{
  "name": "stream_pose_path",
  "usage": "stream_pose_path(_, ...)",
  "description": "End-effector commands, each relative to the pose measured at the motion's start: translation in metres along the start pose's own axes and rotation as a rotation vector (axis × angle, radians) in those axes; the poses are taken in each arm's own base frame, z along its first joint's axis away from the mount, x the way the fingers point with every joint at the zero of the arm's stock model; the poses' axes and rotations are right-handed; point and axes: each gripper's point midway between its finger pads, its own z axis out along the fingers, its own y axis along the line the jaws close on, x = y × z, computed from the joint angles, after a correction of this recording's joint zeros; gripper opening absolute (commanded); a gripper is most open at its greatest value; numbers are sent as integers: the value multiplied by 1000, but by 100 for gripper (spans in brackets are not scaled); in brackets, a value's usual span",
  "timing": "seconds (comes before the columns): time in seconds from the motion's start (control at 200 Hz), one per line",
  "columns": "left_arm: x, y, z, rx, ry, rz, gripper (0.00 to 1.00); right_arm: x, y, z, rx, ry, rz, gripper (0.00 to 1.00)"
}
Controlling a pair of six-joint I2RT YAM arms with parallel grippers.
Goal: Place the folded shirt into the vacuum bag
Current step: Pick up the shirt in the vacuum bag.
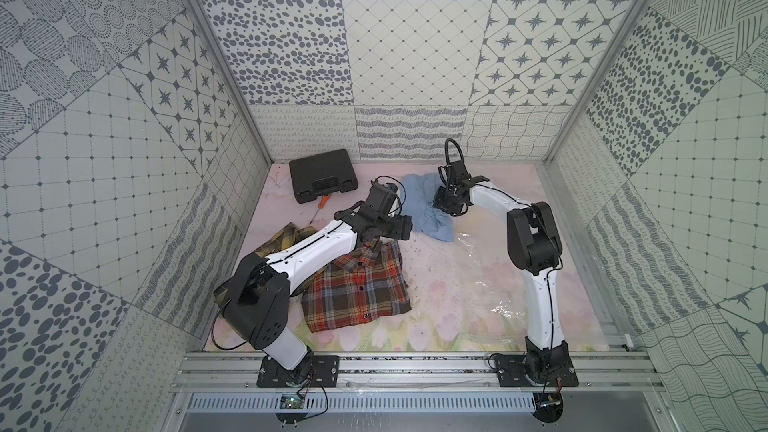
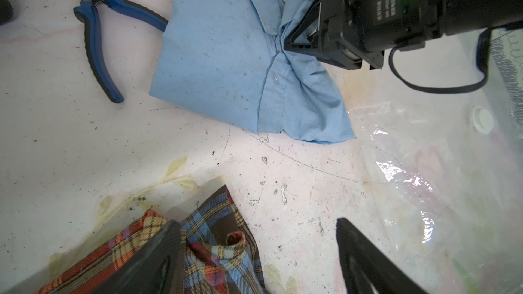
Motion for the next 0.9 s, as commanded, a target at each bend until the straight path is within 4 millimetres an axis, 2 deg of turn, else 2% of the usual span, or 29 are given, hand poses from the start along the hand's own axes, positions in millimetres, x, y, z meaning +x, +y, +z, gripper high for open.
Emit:
stream_pose_path(0.0, -10, 0, 0, 11, -31, -21, 87, 8, 37, 9, -126, 63, 3, 35)
stream_pose_path(0.075, -12, -2, 0, 18, -36, -33, 87, 6, 61, 6, -172, 73, -7, 35)
stream_pose_path(0.14, -14, -4, -1, 26, -42, -40, 87, 3, 73, 5, -221, 83, 19, 35)
stream_pose_path(0.235, -17, -5, -3, 33, -52, -44, 87, 3, 76, -1, -221, 89, 0, 37)
stream_pose_path(0.315, -18, -6, -4, 33, -53, -39, 87, 0, 68, -15, -193, 81, -22, 42)
stream_pose_path(0.46, -21, -7, -3, 35, -55, -34, 87, -7, 33, -48, -135, 58, -34, 65)
stream_pose_path(0.575, -28, -11, 0, 48, -60, -31, 87, -10, -3, -80, -17, 24, -72, 75)
stream_pose_path(0.685, -31, -15, 3, 64, -63, -26, 87, -4, -43, -106, 153, -4, -139, 79)
stream_pose_path(0.75, -32, -18, 8, 79, -61, -32, 87, 4, -63, -113, 232, -6, -166, 80)
stream_pose_path(0.895, -37, -28, 24, 123, -40, -49, 86, 22, -85, -116, 344, 4, -216, 79)
